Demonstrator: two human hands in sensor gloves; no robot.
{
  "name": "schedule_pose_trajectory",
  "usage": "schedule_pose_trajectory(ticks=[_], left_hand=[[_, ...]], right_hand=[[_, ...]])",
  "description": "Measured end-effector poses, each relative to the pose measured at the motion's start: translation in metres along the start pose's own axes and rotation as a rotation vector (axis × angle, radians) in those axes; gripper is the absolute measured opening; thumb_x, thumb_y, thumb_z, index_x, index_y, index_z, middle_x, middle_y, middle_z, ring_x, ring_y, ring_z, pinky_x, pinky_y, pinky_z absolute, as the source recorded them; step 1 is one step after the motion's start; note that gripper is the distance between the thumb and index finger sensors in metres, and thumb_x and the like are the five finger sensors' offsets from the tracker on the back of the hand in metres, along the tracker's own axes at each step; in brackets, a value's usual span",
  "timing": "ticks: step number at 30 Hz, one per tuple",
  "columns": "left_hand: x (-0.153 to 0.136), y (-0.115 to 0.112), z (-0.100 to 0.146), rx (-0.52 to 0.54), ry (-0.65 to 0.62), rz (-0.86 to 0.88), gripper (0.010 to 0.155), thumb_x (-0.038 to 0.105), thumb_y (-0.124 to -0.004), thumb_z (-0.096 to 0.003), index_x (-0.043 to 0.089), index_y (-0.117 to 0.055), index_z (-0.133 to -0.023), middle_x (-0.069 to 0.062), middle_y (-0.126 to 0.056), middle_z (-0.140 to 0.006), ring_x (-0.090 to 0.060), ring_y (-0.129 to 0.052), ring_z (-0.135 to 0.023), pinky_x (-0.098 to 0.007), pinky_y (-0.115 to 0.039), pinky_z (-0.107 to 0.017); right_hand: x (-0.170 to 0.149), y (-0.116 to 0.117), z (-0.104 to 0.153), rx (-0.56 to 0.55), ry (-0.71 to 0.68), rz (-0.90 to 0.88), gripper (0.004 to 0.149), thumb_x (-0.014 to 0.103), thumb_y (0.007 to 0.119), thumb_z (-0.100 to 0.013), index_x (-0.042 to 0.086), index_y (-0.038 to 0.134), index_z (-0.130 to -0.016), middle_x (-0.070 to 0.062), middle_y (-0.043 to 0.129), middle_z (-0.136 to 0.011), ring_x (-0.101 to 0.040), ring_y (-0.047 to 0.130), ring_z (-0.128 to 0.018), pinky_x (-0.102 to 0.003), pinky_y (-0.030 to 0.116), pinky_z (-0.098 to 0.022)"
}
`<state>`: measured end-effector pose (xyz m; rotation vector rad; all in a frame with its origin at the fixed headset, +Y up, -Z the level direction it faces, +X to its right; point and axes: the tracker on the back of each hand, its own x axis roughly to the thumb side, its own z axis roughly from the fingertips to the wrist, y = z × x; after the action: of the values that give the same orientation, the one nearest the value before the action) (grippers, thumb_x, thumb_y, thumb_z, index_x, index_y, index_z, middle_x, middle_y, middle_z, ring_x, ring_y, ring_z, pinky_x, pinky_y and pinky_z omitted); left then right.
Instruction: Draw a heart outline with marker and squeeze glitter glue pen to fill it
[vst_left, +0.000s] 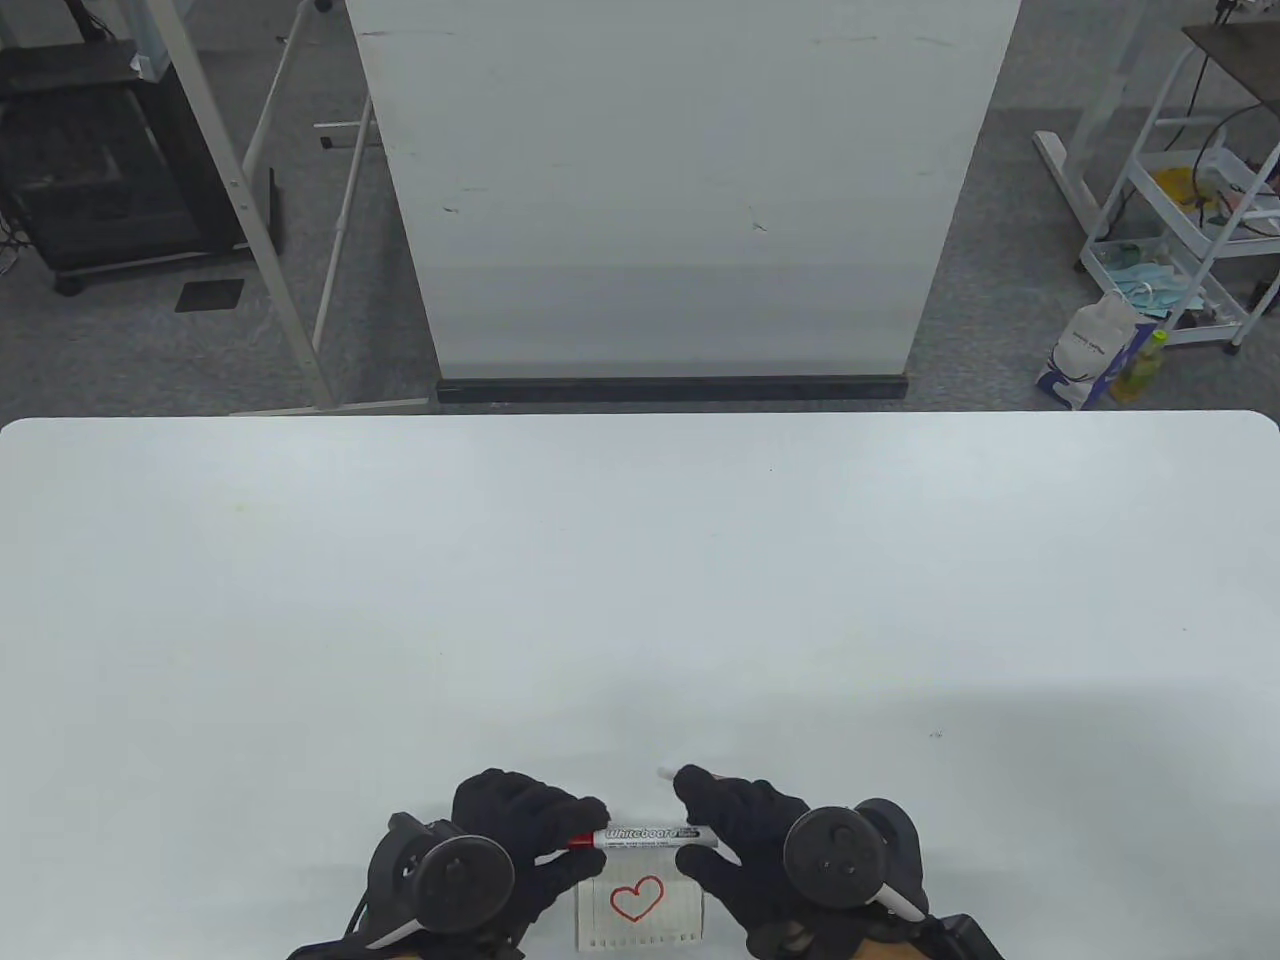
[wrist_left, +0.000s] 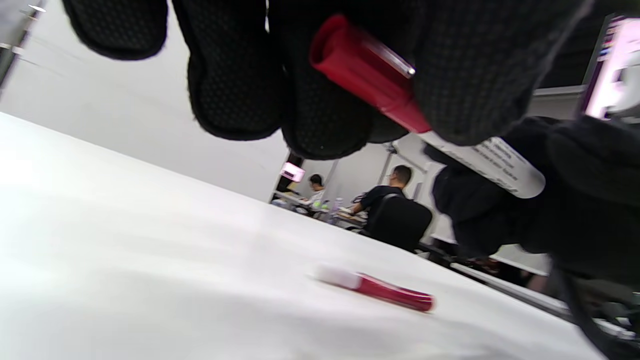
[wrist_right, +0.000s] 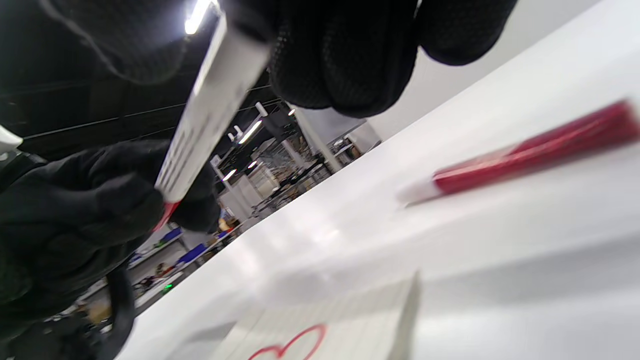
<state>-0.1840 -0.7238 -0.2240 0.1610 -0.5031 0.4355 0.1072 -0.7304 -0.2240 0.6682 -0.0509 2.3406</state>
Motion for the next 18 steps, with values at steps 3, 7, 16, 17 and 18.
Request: schedule_pose_trajectory(ticks=[3,7,16,17,18], left_hand=[[-0.02,0.004,-0.002,-0.016,0.077,-0.023,0.045,0.05,-0.089,-0.0434,0.03,-0.09,-0.084,0.0,-0.099,-0.078,-0.034,-0.092,-0.074,-0.068,-0.063,-0.064],[-0.043,0.008,-0.004,-0.027,0.194,-0.09,0.045,0.049,-0.089,-0.0434,0.03,-0.09,-0.084,-0.001,-0.098,-0.079,-0.035,-0.091,-0.074,-0.068,-0.062,-0.064],[-0.078,0.005,-0.004,-0.102,0.355,-0.292,0.044,0.05,-0.09,-0.0434,0.031,-0.091,-0.084,-0.003,-0.095,-0.084,-0.037,-0.088,-0.077,-0.069,-0.06,-0.064],[-0.079,0.003,-0.005,-0.114,0.362,-0.314,0.044,0.05,-0.09,-0.0434,0.031,-0.091,-0.084,-0.003,-0.096,-0.083,-0.037,-0.088,-0.077,-0.069,-0.06,-0.064],[-0.08,0.002,-0.005,-0.12,0.368,-0.326,0.044,0.049,-0.09,-0.0432,0.031,-0.092,-0.083,-0.003,-0.096,-0.082,-0.037,-0.089,-0.077,-0.069,-0.06,-0.064]], right_hand=[[-0.007,-0.008,-0.001,-0.024,0.032,0.089,0.07,0.048,0.077,-0.043,0.014,0.06,-0.102,-0.02,0.072,-0.095,-0.039,0.083,-0.076,-0.058,0.067,-0.058],[-0.016,-0.012,-0.005,-0.01,0.086,0.275,0.072,0.049,0.078,-0.042,0.014,0.059,-0.103,-0.022,0.068,-0.098,-0.042,0.08,-0.079,-0.059,0.065,-0.059],[-0.033,0.002,-0.012,0.159,0.24,0.49,0.07,0.045,0.081,-0.041,0.014,0.062,-0.102,-0.022,0.068,-0.098,-0.043,0.078,-0.08,-0.06,0.063,-0.06],[-0.034,0.003,-0.013,0.168,0.245,0.506,0.069,0.044,0.081,-0.041,0.014,0.064,-0.101,-0.022,0.069,-0.098,-0.043,0.079,-0.08,-0.06,0.063,-0.06],[-0.034,0.004,-0.013,0.17,0.247,0.515,0.068,0.044,0.081,-0.041,0.015,0.065,-0.101,-0.022,0.07,-0.098,-0.043,0.079,-0.079,-0.06,0.063,-0.059]])
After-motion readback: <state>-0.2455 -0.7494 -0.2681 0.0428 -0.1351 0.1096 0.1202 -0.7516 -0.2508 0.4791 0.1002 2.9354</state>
